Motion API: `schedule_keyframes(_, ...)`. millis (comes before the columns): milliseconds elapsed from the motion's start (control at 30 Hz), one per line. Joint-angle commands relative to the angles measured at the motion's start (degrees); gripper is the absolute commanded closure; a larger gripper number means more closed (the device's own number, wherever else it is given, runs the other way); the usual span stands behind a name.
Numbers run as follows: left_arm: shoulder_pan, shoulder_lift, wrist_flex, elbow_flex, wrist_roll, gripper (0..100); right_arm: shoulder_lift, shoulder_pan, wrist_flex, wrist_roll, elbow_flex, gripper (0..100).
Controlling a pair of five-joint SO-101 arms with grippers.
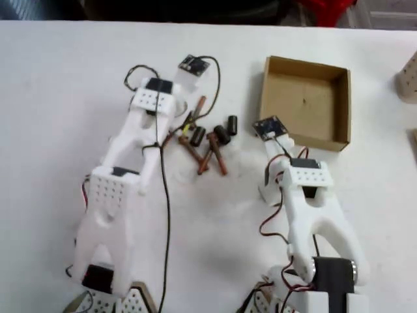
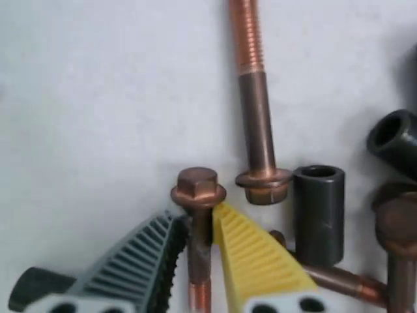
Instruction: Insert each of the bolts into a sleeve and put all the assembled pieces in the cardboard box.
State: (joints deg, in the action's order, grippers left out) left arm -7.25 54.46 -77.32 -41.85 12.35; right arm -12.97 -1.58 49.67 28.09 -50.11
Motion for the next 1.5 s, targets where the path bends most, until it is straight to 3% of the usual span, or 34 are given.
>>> schedule_keyframes(0, 0.57, 1.89, -3.34, -6.51, 0.70, 98, -2.24, 0.13, -0.92, 0.70, 0.18, 98.0)
schedule_keyframes(267, 1.98, 1.98, -6.33, -8.26, 0.44, 98, -2.86, -0.04, -0.92, 0.70, -0.26, 98.0)
schedule_keyframes(667, 7.16, -4.00, -3.78, -2.73, -3.52, 98, -14.99, -10.15, -7.25, -3.43, -7.74, 98.0)
schedule_keyframes(800, 7.43, -13.76, 5.19, 12.40, -3.52, 98, -22.37, -14.11, -7.87, -3.78, -11.78, 98.0)
schedule_keyframes(1067, 6.81, -51.65, 40.62, 64.09, -4.04, 98, -27.03, -19.30, -7.52, -6.68, -11.96, 98.0)
schedule_keyframes(1200, 6.99, -61.67, 43.78, 74.46, -4.22, 98, -26.77, -23.96, -7.78, -9.85, -10.11, 98.0)
schedule_keyframes(1467, 12.44, -68.53, 44.04, 82.02, -7.03, 98, -26.51, -34.15, -10.59, -16.70, -4.31, 98.0)
